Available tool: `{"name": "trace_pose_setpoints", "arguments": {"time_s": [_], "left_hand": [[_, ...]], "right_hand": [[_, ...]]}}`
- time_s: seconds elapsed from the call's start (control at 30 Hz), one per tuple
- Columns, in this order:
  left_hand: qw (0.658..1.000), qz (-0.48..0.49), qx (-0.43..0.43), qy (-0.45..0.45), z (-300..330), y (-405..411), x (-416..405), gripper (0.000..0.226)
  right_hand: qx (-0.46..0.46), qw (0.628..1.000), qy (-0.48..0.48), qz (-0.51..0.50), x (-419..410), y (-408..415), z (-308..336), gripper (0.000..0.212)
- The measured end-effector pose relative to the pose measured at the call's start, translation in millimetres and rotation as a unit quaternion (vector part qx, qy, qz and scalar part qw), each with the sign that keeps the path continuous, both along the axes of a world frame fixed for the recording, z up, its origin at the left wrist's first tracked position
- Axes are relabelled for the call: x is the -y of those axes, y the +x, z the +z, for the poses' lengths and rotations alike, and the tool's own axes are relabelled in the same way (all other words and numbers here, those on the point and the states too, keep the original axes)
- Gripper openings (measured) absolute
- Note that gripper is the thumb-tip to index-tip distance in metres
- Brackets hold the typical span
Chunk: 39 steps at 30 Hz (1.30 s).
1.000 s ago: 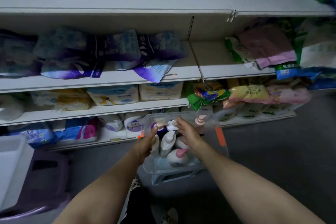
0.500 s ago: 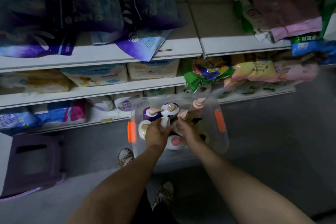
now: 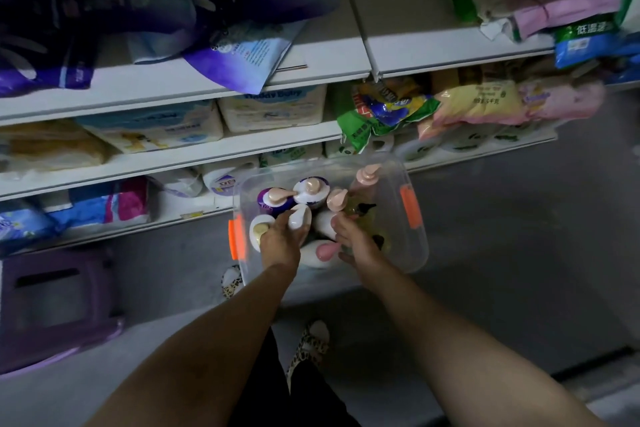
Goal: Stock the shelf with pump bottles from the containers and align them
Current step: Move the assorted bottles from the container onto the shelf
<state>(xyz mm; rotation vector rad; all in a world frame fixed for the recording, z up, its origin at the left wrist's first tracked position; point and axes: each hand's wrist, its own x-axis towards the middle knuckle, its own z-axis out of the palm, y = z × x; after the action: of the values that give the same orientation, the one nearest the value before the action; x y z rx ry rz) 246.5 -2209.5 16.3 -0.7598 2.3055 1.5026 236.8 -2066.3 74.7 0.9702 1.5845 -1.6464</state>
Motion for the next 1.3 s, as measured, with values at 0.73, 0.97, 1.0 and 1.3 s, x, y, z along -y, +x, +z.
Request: {"name": "trace_pose_setpoints", "arguments": {"time_s": [0.73, 0.97, 1.0, 1.3], "left_hand": [[0.93, 0.065, -0.29, 0.216, 245, -31, 51, 0.016], [0.896, 0.092, -0.362, 0.239, 361, -32, 75, 0.023], [0.888, 0.104, -0.376, 0.246, 373, -28, 76, 0.03], [0.875, 0.083, -0.473, 0.064, 387, 7, 67, 0.086]], "right_hand": [[-0.244, 0.955, -0.105, 0.133, 19, -6, 142, 0.034], [-0.308, 0.923, -0.208, 0.098, 52, -17, 204, 0.07], [-0.314, 0.919, -0.222, 0.088, 59, -18, 214, 0.073], [-0.357, 0.869, -0.344, 0.006, 133, -38, 302, 0.07]]}}
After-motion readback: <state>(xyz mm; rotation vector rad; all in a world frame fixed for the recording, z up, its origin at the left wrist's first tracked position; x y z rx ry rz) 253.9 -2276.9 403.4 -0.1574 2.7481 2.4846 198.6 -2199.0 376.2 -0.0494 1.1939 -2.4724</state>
